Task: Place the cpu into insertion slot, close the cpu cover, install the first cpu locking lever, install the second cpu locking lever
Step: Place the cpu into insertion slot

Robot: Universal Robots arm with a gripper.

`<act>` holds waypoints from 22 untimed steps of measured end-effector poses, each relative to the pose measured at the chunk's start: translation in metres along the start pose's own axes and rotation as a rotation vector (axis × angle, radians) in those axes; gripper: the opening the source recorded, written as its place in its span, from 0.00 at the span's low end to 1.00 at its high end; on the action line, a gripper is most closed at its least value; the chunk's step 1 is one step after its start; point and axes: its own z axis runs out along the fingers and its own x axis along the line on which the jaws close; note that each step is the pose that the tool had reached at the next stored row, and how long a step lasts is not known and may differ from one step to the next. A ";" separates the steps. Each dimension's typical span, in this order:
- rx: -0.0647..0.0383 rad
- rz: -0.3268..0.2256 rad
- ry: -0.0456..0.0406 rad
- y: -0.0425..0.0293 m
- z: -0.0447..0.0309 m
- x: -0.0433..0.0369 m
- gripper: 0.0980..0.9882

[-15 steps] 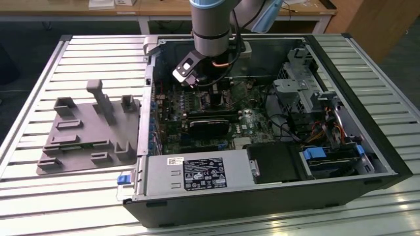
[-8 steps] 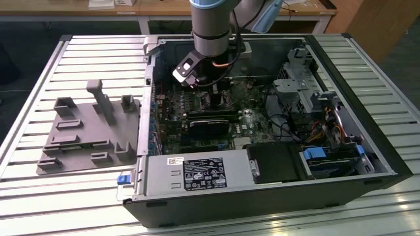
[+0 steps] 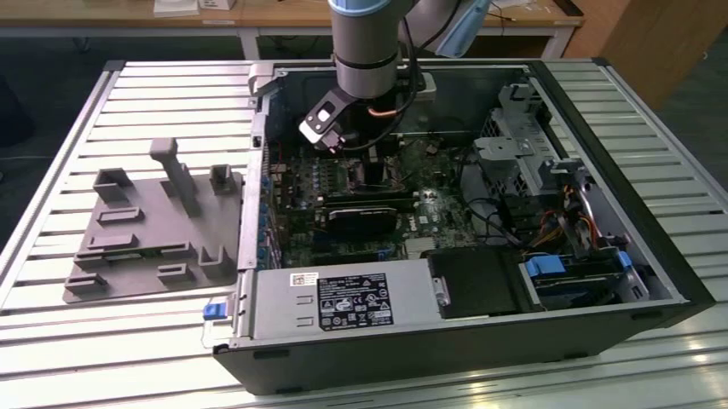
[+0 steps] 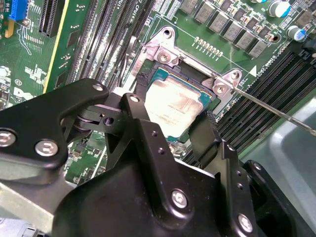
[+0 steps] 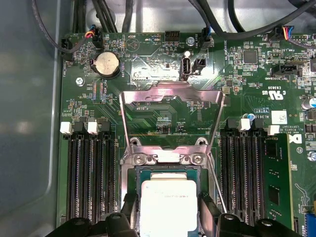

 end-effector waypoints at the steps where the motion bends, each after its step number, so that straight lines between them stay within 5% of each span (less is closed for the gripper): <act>1: 0.000 0.000 -0.0001 0.0000 0.0000 0.0000 0.58; 13: 0.000 0.000 -0.0002 0.0010 -0.0114 0.0001 0.58; 22: 0.000 0.000 -0.0001 0.0012 -0.0133 0.0001 0.56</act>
